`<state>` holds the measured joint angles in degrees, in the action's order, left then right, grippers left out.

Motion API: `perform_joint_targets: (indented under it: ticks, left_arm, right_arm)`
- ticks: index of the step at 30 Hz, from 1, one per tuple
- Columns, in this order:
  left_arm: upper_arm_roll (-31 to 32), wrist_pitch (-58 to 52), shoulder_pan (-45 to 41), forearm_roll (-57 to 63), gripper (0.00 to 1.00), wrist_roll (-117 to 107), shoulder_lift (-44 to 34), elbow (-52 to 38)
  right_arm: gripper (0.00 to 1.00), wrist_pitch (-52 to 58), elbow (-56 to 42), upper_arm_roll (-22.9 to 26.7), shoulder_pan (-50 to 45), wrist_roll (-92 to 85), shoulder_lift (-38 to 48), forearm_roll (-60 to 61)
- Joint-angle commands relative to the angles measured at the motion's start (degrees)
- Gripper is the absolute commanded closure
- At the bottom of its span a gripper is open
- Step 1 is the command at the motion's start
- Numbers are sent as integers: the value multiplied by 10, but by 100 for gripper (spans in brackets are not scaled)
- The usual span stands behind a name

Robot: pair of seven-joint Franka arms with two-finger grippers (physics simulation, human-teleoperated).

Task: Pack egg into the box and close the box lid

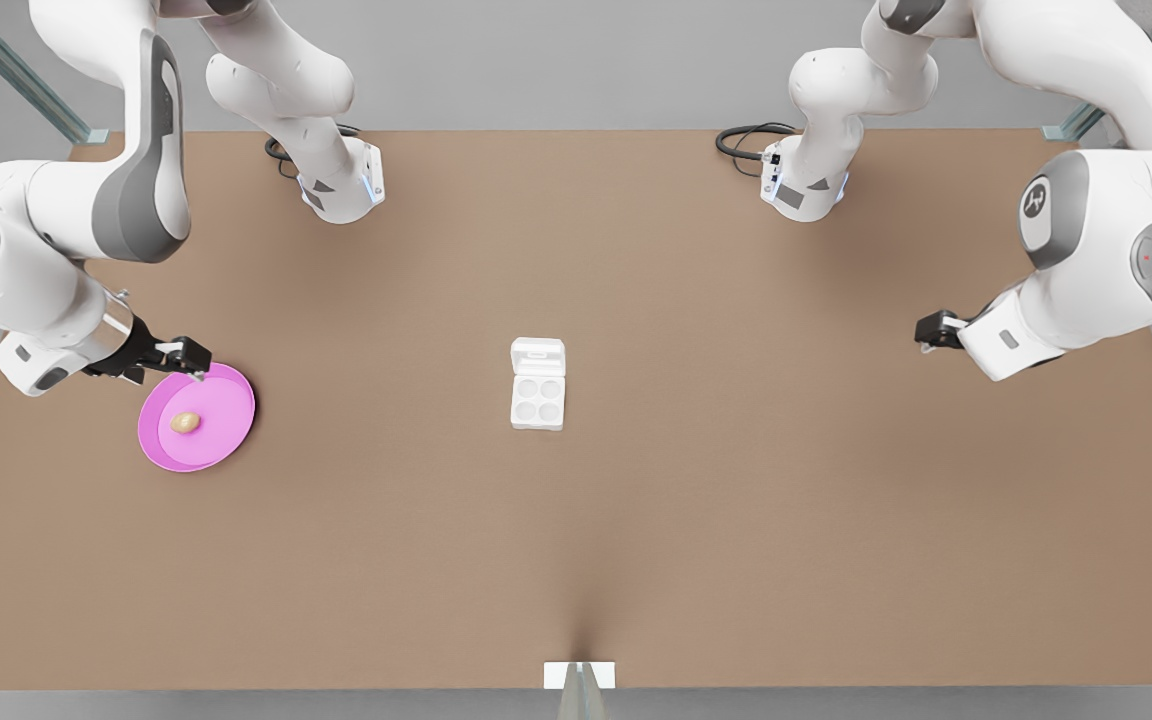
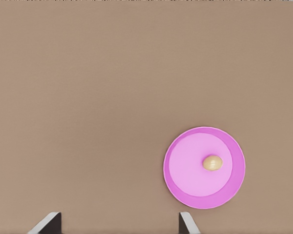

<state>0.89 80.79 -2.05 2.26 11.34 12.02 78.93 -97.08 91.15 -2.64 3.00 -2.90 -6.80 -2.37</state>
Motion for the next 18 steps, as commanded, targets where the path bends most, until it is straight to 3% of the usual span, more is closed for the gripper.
perform_joint_targets:
  ticks: [1, 5, 12, 15, 16, 18]
  left_arm:
    - [0, 1, 0, 1, 0, 0, 0, 0]
    - [0, 2, 0, -1, 0, -1, 9, 0]
    - [0, 8, 0, -3, 0, 1, 18, 1]
    - [0, 8, 0, -4, 0, 1, 20, 1]
    - [0, 8, 0, -4, 0, 2, 21, 1]
    - [0, 9, 0, -4, 0, 3, 25, 1]
  right_arm:
    - [0, 0, 0, 0, 0, 0, -1, 0]
    - [0, -6, 1, 4, 20, -42, -40, 35]
    - [0, -336, 279, 7, 42, -25, -30, -12]
    - [0, -351, 300, 31, 59, -26, -40, -44]
    - [0, -421, 341, 32, 73, -29, -41, -46]
    - [0, -453, 338, 31, 104, -28, -88, -49]
